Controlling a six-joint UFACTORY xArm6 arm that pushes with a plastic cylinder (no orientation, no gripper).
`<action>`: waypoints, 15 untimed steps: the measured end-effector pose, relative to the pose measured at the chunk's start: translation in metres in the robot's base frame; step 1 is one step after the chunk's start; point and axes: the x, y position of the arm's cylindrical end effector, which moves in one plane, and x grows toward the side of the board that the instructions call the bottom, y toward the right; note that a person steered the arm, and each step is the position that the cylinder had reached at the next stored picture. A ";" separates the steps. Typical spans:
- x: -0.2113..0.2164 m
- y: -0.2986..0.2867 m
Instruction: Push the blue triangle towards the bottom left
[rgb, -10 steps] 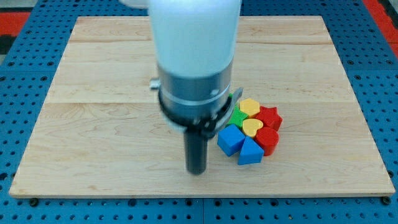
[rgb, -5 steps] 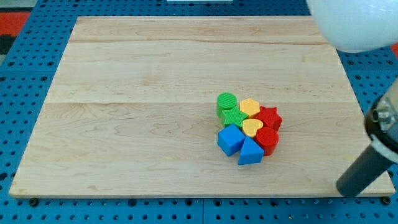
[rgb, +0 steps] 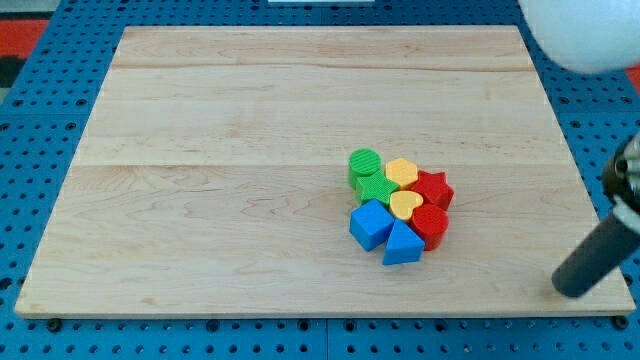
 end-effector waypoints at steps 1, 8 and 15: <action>-0.005 -0.005; -0.065 -0.267; -0.177 -0.380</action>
